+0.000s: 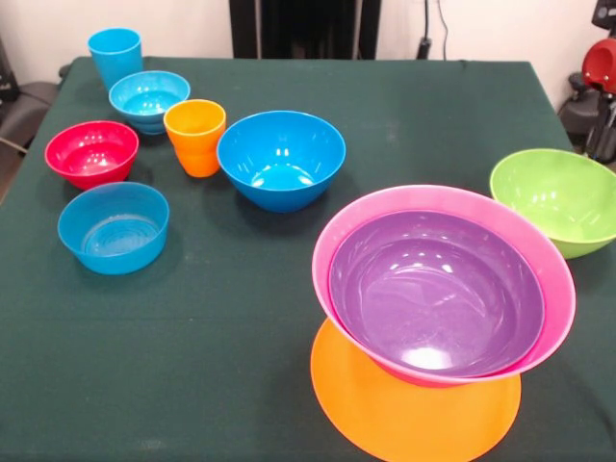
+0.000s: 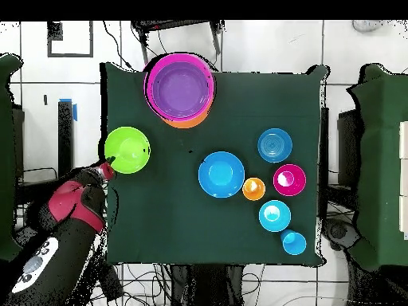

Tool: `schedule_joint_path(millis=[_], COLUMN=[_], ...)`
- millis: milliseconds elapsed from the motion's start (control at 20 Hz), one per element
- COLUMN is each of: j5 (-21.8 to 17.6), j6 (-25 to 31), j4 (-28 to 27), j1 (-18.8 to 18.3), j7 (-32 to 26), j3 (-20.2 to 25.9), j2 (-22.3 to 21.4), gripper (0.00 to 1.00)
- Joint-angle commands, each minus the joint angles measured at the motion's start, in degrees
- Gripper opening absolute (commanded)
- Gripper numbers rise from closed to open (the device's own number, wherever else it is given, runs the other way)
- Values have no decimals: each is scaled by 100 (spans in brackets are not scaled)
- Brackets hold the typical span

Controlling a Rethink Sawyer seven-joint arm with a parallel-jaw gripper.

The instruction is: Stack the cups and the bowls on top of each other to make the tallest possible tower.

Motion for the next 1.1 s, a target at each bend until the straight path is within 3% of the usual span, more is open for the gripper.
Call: schedule_joint_path(millis=[50,1100], j5=[166,375], j6=[825,889], j4=[-511,-1026], j1=[22,127], j7=[944,1120], j3=[273,114], j2=[346,772], gripper=[100,100])
